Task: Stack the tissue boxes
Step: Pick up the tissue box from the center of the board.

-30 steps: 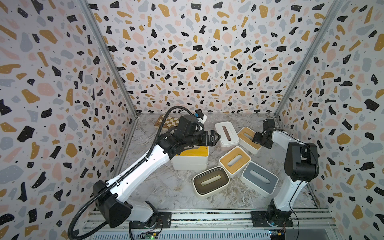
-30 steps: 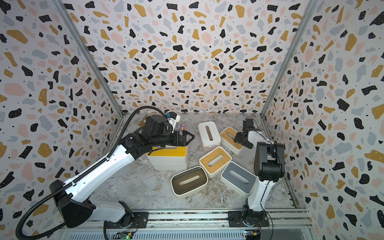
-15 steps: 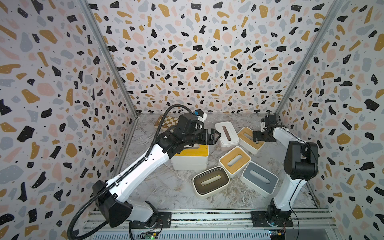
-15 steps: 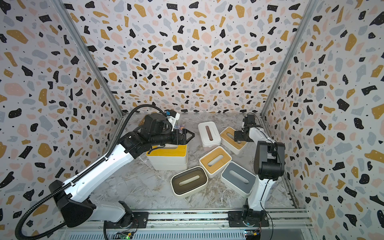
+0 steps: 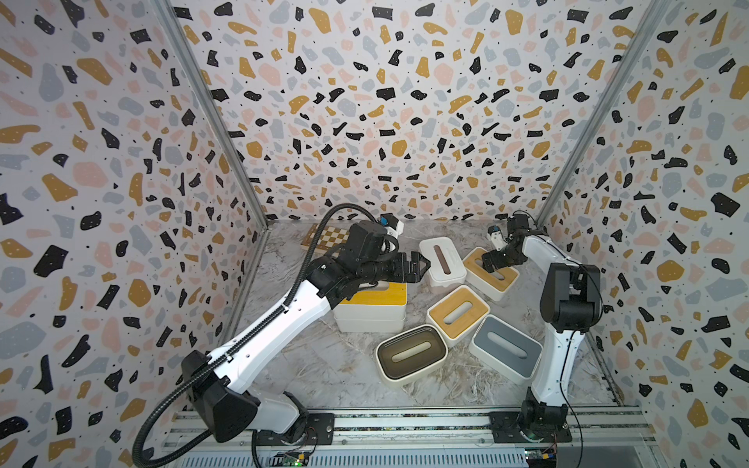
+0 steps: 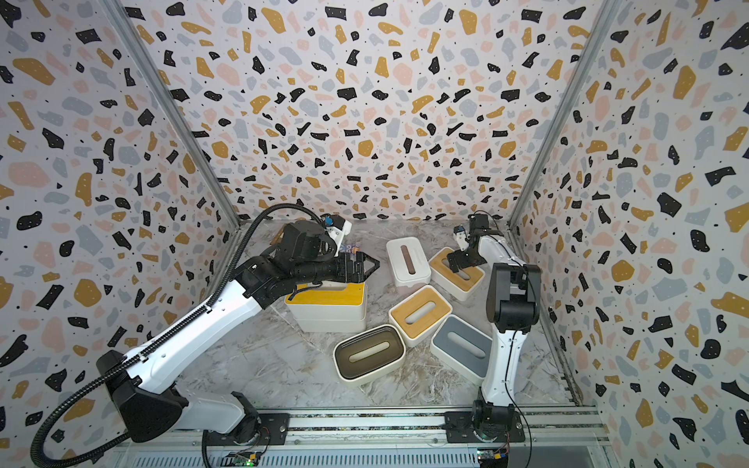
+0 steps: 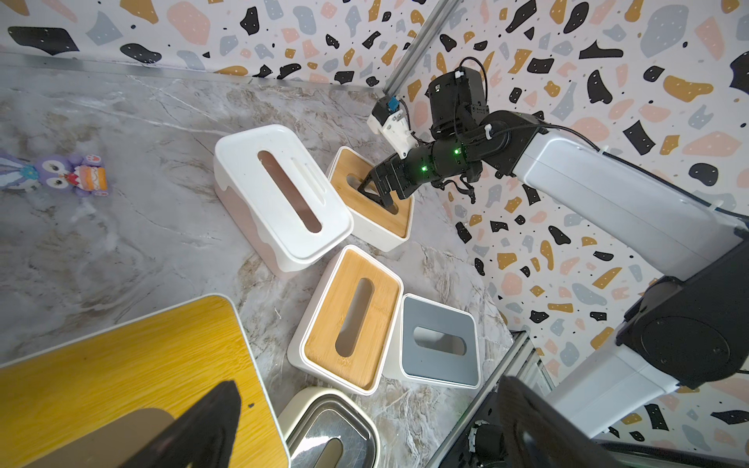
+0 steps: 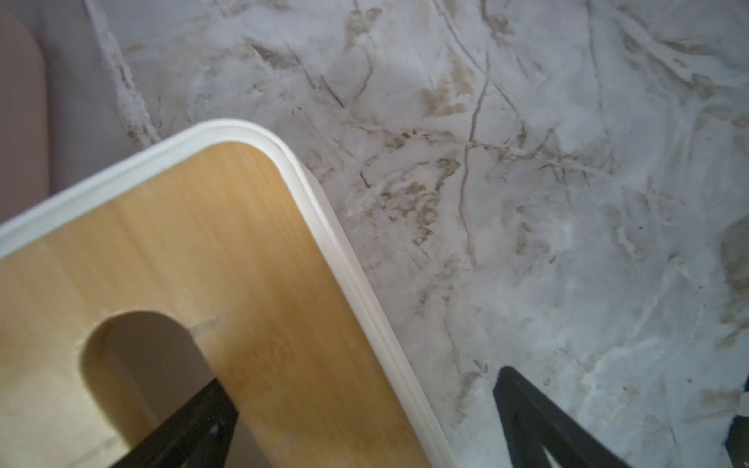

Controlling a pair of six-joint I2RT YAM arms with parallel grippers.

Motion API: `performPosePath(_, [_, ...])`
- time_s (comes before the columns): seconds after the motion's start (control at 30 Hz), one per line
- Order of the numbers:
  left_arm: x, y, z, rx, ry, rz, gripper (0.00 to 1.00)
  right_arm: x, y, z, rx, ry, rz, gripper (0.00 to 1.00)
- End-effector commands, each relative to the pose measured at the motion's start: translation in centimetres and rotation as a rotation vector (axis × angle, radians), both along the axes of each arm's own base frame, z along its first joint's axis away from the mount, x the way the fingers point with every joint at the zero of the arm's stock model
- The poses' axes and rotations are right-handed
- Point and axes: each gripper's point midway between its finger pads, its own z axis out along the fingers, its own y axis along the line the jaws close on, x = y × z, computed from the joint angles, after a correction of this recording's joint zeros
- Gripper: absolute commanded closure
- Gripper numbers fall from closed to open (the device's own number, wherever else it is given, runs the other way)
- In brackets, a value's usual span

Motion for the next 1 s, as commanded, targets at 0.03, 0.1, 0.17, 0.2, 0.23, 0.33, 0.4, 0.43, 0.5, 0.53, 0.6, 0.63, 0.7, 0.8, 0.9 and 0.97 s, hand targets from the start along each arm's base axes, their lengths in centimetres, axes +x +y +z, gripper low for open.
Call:
performPosePath(0.03, [0.3, -0.2, 1.2, 0.001, -0.037, -0.006, 0.00, 0.2, 0.4, 0.9, -0.015, 0.010, 0.055, 0.05])
performPosePath(0.1, [0.4, -0.3, 1.3, 0.004, -0.036, -0.008, 0.00, 0.3, 0.6, 0.5, 0.002, 0.019, 0.059, 0.10])
performPosePath(0.17, [0.4, -0.3, 1.3, 0.006, -0.036, -0.007, 0.00, 0.3, 0.9, 0.2, 0.024, 0.029, 0.057, 0.13])
performPosePath(0.2, [0.5, -0.3, 1.3, 0.006, -0.036, -0.005, 0.00, 0.3, 1.0, -0.1, 0.032, 0.036, 0.054, 0.16])
performPosePath(0.23, [0.5, -0.3, 1.2, 0.008, -0.035, -0.005, 0.00, 0.3, 0.9, -0.1, 0.037, 0.041, 0.047, 0.18])
performPosePath(0.33, [0.5, -0.3, 1.3, 0.009, -0.037, -0.002, 0.00, 0.4, 1.0, -0.1, 0.057, 0.041, 0.040, 0.22])
performPosePath(0.4, [0.5, -0.3, 1.4, 0.009, -0.041, -0.002, 0.00, 0.4, 0.8, -0.1, 0.057, 0.040, 0.037, 0.28])
performPosePath(0.43, [0.5, -0.3, 1.4, 0.009, -0.040, -0.002, 0.00, 0.3, 0.8, 0.0, 0.062, 0.040, 0.038, 0.30])
performPosePath(0.5, [0.5, -0.2, 1.5, 0.008, -0.041, -0.001, 0.00, 0.3, 0.6, -0.1, 0.065, 0.044, 0.024, 0.36])
performPosePath(0.53, [0.5, -0.2, 1.5, 0.010, -0.042, -0.001, 0.00, 0.2, 0.6, 0.0, 0.071, 0.045, 0.024, 0.37])
performPosePath(0.6, [0.5, -0.1, 1.5, 0.013, -0.044, 0.000, 0.01, 0.1, 0.5, 0.1, 0.085, 0.039, 0.012, 0.40])
performPosePath(0.63, [0.5, -0.1, 1.5, 0.016, -0.045, 0.000, 0.00, 0.1, 0.4, 0.1, 0.091, 0.039, 0.006, 0.43])
performPosePath(0.7, [0.4, 0.1, 1.6, 0.017, -0.048, 0.003, 0.00, 0.1, 0.4, 0.3, 0.097, 0.040, -0.003, 0.50])
performPosePath(0.8, [0.4, 0.2, 1.7, 0.016, -0.053, 0.006, 0.01, 0.3, 0.3, 0.9, 0.105, 0.020, -0.021, 0.60])
performPosePath(0.9, [0.3, 0.3, 1.8, 0.016, -0.055, 0.008, 0.01, 0.4, 0.3, 1.4, 0.126, 0.012, -0.038, 0.74])
performPosePath(0.97, [0.2, 0.4, 1.9, 0.014, -0.059, 0.011, 0.00, 0.6, -0.1, 1.9, 0.134, -0.005, -0.062, 0.77])
